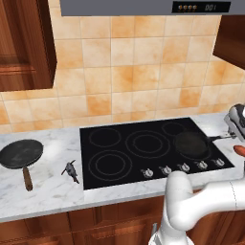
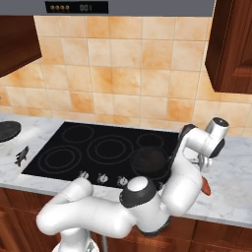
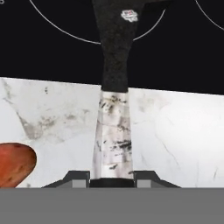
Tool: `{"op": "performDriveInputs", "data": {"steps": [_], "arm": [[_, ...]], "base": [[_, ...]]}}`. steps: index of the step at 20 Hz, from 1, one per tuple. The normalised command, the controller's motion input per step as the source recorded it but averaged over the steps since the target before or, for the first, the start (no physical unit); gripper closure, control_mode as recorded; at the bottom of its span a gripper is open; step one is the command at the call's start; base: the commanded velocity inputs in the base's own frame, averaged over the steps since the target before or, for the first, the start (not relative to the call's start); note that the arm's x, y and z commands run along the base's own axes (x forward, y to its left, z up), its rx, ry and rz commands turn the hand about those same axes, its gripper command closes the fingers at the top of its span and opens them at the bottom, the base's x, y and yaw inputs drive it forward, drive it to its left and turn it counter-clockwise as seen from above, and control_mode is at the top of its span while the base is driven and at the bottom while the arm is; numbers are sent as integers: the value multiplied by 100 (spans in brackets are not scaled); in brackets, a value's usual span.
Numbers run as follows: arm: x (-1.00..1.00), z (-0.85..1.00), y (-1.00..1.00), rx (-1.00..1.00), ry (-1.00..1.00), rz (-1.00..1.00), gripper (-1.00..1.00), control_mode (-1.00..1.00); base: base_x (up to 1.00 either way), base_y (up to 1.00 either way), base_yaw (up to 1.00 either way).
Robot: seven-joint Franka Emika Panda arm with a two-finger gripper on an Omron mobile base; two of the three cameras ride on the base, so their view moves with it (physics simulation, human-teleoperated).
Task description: Place both pans onto different burners. Then place the sweet potato and the fish on different pans.
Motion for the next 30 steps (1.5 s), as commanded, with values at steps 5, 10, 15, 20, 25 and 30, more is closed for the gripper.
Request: {"op": "performDriveInputs", "data": {"steps": [5,10,15,20,25,30], "arm": [[16,-33,-18,0,0,8,100,-100],[12,-29,-15,0,0,8,100,-100],[2,-7,-1,0,0,4,-100,-100],[0,0,4,-2,0,0,-100,-100],[-9,20,2,-5,-5,4,-100,-100],[-28,21,0,-4,-5,0,-100,-100]], "base": [[0,0,0],[0,0,0],[0,0,0],[0,0,0],[0,0,0],[0,0,0]]}}
